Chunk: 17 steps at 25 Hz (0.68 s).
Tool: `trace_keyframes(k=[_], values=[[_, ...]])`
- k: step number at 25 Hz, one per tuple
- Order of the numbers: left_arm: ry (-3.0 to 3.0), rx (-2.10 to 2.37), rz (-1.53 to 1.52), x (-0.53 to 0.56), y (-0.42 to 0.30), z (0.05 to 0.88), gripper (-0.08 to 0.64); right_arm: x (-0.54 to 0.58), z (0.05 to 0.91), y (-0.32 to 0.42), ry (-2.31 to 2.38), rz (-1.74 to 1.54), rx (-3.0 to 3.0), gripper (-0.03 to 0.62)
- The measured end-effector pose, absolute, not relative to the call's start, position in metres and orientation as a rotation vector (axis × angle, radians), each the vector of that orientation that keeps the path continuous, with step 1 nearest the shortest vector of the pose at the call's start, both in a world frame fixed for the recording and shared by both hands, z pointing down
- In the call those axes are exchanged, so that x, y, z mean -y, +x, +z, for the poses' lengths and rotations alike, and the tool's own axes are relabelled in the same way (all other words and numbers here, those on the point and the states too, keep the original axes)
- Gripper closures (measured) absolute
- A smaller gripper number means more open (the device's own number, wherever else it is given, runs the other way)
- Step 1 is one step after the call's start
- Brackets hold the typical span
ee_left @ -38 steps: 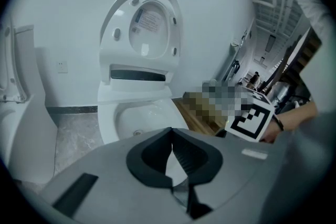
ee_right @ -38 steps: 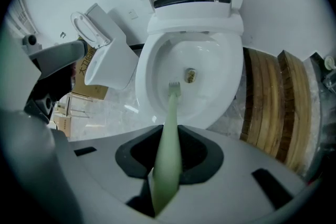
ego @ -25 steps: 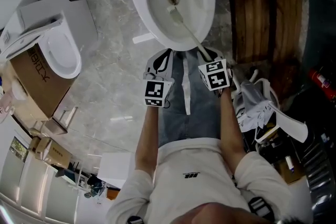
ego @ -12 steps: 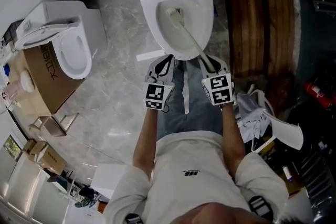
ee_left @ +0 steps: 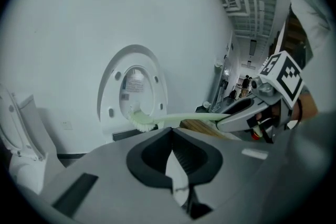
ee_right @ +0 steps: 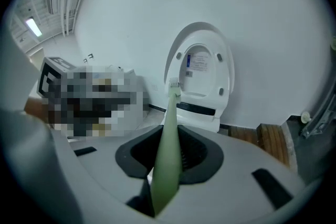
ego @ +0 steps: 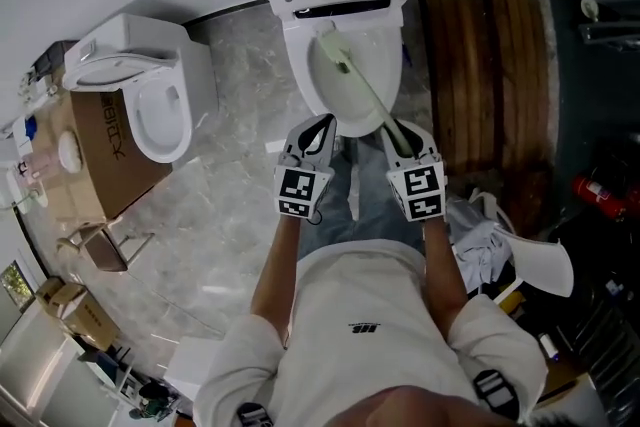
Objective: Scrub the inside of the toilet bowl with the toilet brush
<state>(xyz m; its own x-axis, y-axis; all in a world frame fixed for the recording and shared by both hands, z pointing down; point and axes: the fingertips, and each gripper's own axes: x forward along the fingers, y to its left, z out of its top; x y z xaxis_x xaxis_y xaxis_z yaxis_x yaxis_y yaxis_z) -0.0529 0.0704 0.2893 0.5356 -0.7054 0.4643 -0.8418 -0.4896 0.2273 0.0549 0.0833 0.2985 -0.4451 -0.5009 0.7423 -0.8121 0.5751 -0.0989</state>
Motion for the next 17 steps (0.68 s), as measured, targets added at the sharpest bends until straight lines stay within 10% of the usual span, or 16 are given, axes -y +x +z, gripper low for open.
trace_keyframes(k=[17], values=[[2.412, 1.260, 0.361, -0.115, -0.055, 0.205, 0.551, -0.112, 0.203, 0.046, 1.084, 0.449, 2.192, 0.520]])
